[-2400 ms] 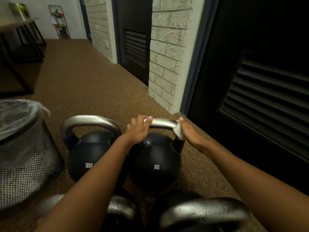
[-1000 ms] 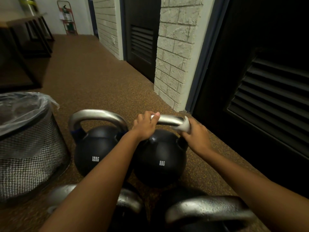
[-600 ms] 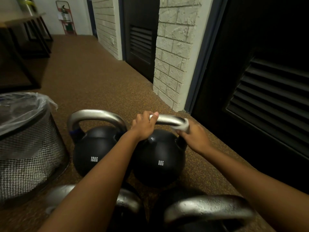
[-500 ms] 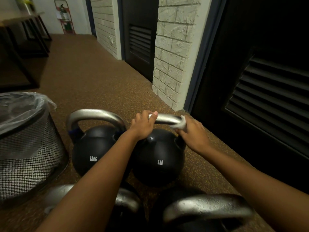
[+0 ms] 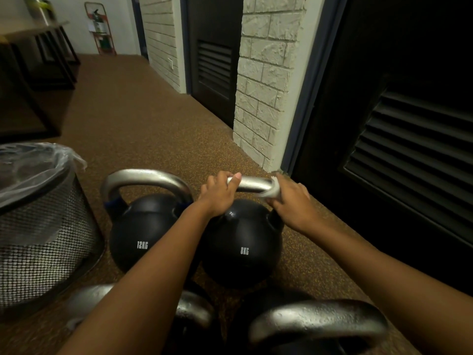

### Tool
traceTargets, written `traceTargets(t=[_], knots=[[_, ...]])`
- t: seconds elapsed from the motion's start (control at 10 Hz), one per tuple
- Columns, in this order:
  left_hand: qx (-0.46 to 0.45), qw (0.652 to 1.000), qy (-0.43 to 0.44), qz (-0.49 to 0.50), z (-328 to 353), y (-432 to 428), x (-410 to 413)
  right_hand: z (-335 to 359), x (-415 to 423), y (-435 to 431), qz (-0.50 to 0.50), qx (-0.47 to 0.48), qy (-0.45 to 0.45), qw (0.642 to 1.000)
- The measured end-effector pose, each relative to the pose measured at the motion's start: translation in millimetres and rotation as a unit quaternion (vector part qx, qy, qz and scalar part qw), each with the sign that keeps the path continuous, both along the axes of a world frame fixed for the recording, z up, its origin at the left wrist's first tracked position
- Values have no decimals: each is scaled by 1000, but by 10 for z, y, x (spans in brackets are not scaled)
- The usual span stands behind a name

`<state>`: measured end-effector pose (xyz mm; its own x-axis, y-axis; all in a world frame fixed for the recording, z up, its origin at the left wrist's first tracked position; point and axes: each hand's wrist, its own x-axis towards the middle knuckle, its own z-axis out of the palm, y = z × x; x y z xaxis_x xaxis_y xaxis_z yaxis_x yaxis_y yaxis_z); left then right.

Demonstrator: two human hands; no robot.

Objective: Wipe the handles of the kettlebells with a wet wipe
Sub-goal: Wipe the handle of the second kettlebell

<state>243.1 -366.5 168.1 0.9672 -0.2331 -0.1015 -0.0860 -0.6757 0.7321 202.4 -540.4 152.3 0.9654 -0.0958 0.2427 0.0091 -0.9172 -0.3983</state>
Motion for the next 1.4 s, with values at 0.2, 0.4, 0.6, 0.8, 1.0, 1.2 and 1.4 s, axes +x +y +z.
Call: traceTargets(t=[0.2,0.4,0.6,0.8,1.0,1.2,1.4], knots=[[2,1000,1,-3,12,10,-13,-48,-85,-105,27,176,50,983],[1,1000,-3,-4,5,7,-16,43,-222,-32,-3,310,47,949],[-3,1000,-1,-8,13,12,-23,10,-153,93,-32,70,-105,992],[-1,1000,-2,-4,12,11,-21,-35,-210,59,-39,104,-123,986],[0,1000,-3,-2,11,8,-26,-103,-203,-64,-140,165,33,976],[1,1000,-5,4,13,-4,-22,86,-150,69,-79,74,-46,993],[-4,1000,-5,-3,25,2,-48,46,-151,43,-65,60,-85,992]])
